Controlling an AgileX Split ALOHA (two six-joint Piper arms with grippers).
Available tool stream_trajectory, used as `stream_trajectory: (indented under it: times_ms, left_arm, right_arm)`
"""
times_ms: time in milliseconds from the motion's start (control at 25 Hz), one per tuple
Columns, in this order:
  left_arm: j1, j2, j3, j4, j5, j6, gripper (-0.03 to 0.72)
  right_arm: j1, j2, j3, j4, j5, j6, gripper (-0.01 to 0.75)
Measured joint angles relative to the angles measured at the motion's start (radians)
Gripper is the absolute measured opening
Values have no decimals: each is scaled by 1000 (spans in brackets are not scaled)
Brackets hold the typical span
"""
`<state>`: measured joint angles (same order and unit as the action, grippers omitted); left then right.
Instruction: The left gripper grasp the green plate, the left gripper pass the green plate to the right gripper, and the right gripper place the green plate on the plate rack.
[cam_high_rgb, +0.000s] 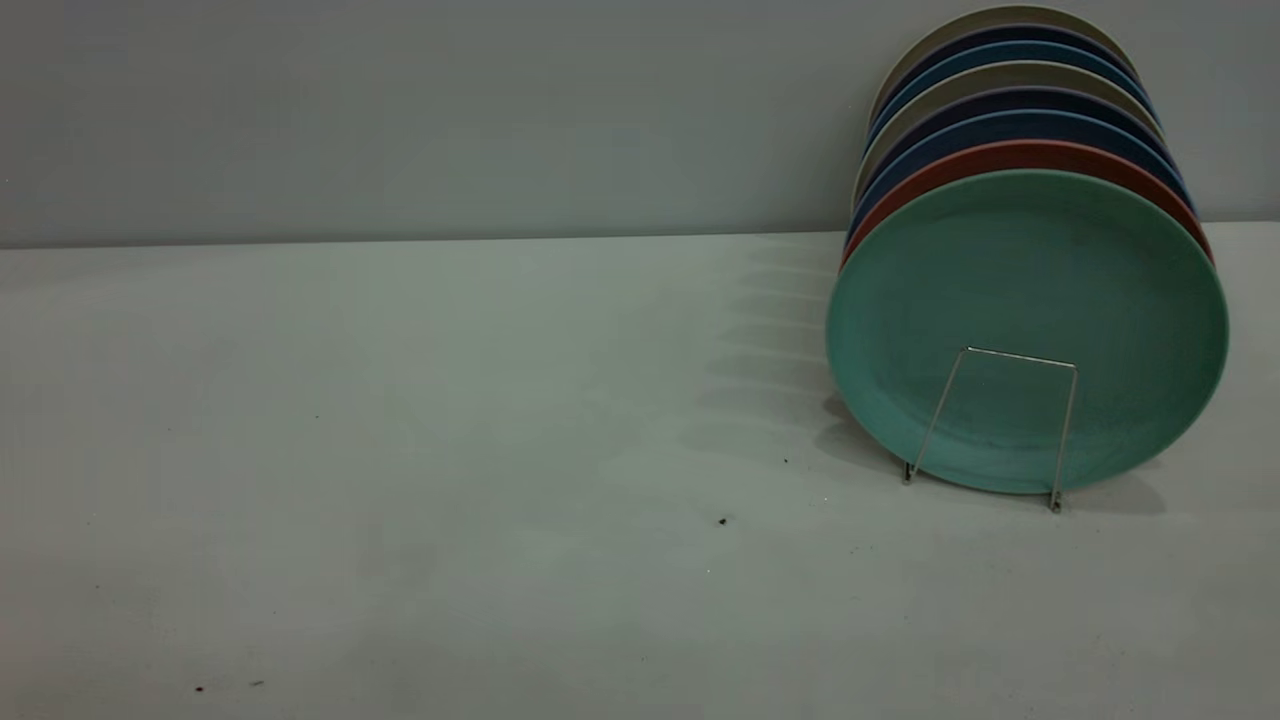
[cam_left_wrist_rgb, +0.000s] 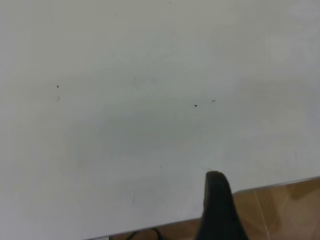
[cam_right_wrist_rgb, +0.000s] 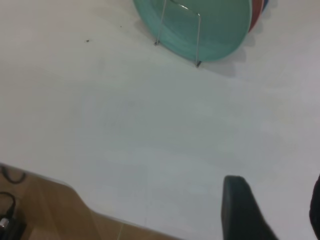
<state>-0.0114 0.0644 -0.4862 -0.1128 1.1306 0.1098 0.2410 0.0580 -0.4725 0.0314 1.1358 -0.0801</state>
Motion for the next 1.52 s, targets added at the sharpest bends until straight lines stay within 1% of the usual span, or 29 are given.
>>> stream_trajectory:
  times_ms: [240,640,720,1520]
  left_arm:
    - [0,0,0,0,0,-1,539]
    - [0,-82,0,-1,1,-1,539]
    - [0,-84,0,-1,1,-1,539]
    - [0,-86,0,-2,1,-4,539]
  right_arm:
    - [-7,0,0,0,0,0,352]
    - [-212,-75,0,1,2,0,352]
    - [-241,-75,0,1,3,0,352]
    - [-246,-75,0,1,3,0,352]
